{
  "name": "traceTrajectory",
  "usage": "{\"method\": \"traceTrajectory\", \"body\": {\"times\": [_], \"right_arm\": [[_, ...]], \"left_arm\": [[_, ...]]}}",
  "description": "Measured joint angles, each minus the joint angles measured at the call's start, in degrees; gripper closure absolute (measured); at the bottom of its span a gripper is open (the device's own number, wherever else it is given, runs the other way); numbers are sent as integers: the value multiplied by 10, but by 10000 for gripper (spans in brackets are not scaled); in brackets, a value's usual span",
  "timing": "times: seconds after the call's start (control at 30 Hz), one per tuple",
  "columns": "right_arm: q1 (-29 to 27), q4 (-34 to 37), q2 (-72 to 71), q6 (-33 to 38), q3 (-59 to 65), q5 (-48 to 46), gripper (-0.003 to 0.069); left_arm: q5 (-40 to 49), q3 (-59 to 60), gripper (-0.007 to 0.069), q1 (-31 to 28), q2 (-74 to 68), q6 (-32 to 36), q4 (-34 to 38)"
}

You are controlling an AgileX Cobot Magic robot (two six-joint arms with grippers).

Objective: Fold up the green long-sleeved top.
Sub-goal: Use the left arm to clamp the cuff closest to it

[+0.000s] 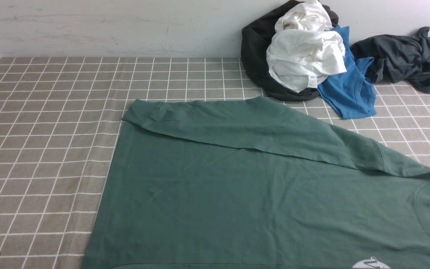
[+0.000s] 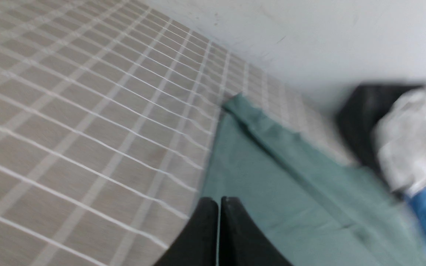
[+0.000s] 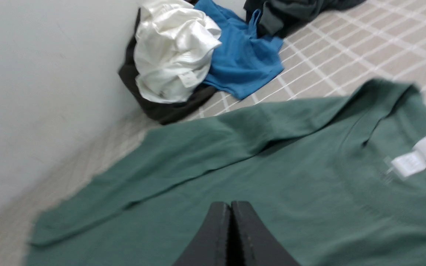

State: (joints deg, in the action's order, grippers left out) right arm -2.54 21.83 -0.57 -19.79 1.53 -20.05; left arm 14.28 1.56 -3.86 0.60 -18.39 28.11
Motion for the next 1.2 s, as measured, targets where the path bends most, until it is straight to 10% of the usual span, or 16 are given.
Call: {"method": "traceTrajectory", "body": {"times": [0.2,0.57,0.73,1.2], "right_arm": [[0,193,0,-52,0,15,673],[0,146,0,50,0,16,673],[0,111,21,172,-65,9,673],[97,-20,415,359,-405,-275,673]], "left_arm": [[-11,0,631,0,0,-62,143],[-17,-23,631,0,0,64,143],[53,-135,631,0,-40,283,96],[430,-421,578,80,-457,363,-130]]}}
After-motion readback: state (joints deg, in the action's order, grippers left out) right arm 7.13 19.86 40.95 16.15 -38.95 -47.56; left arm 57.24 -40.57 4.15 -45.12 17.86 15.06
